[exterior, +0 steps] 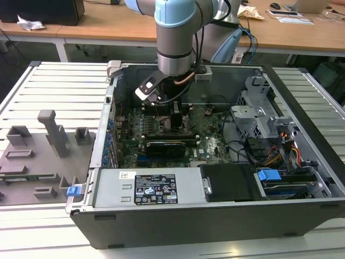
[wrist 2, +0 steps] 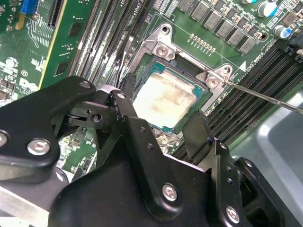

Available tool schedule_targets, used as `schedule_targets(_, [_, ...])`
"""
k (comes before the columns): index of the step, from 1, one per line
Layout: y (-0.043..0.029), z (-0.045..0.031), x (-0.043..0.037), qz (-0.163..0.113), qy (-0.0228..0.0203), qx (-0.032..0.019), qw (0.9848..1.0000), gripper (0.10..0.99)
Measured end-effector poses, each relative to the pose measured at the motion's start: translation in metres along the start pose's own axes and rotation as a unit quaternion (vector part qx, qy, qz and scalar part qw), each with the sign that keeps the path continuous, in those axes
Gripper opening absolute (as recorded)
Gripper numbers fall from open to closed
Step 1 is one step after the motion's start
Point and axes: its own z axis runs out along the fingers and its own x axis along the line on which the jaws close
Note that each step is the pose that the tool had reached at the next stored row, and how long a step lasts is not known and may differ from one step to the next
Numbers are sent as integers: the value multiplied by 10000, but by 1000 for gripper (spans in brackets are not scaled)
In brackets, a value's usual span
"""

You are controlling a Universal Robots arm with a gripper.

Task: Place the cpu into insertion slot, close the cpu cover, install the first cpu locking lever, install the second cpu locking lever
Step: 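Place the cpu into insertion slot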

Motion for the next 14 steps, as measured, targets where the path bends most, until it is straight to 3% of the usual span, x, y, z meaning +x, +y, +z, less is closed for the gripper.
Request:
schedule_targets(3, [16,-4,0,-1,1,12,10000,655])
schedule_targets(4, [27,-8,-1,-1,-1,22,10000,525])
schedule_targets(5, [34,-20,-1,-1,-1,30,10000,467])
schedule_targets(6, [36,-36,-1,0,0,35,10000,349])
schedule_targets(7, [37,-49,-1,0,0,37,10000,286])
schedule_targets(8, [39,-60,-2,-1,0,39,10000,286])
schedule_targets(11, [42,-83,-2,-1,0,44,10000,106])
schedule_targets(14, [43,-89,-2,-1,1,44,10000,106])
